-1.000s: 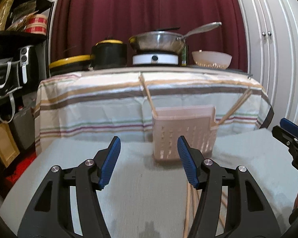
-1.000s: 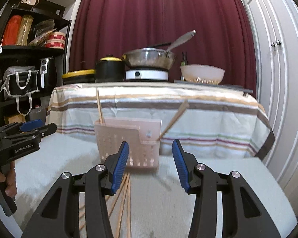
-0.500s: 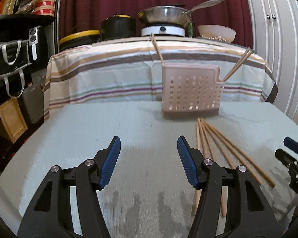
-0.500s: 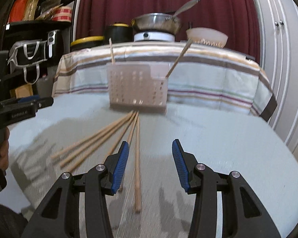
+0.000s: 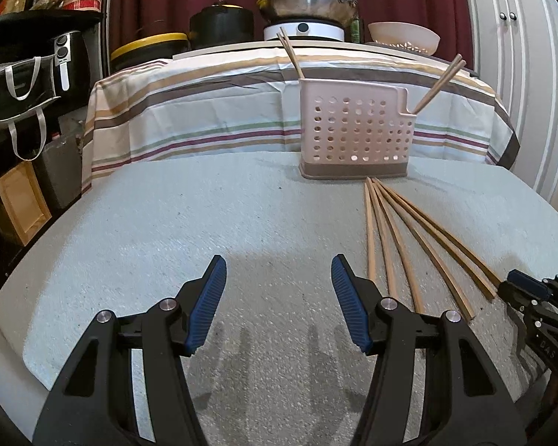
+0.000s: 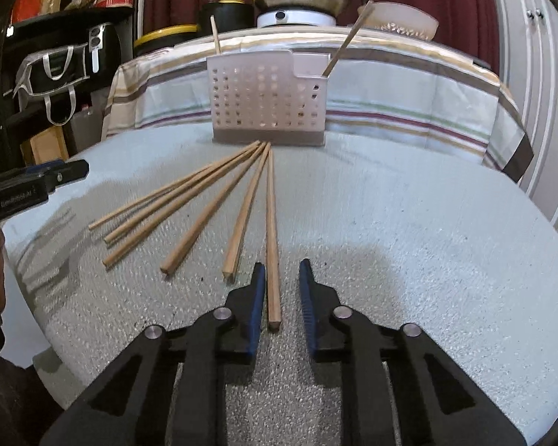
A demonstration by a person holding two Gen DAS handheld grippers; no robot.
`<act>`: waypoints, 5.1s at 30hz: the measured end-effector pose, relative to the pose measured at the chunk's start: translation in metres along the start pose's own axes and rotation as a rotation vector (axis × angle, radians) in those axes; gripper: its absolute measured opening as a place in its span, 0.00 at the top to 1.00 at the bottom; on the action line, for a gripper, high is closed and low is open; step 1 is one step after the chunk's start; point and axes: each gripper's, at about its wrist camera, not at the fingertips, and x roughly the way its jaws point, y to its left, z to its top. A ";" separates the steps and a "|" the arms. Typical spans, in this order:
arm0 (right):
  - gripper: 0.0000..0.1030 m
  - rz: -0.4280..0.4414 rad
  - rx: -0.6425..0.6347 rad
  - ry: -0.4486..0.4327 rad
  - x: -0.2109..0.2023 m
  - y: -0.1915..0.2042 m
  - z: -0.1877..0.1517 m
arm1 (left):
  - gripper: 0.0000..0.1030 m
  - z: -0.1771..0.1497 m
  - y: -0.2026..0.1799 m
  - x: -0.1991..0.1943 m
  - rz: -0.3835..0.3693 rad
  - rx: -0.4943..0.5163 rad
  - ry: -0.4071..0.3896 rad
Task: Organize utensils
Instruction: 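Move both open grippers back over the chopsticks on the mat, then close the right gripper on a chopstick while the left gripper grasps another, then lift both held chopsticks and carry them over the pink caddy, then lower both chopsticks into the caddy and open both grippers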
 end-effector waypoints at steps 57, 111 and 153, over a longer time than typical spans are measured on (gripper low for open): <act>0.93 -0.059 0.046 -0.049 -0.009 -0.010 0.001 | 0.94 -0.024 -0.045 0.001 -0.141 0.091 0.025; 0.93 -0.030 0.012 -0.341 -0.050 -0.024 0.148 | 0.94 0.142 0.012 -0.029 -0.133 -0.040 -0.231; 0.93 0.022 0.030 -0.599 -0.013 -0.037 0.293 | 0.94 0.286 -0.020 -0.001 -0.162 0.017 -0.493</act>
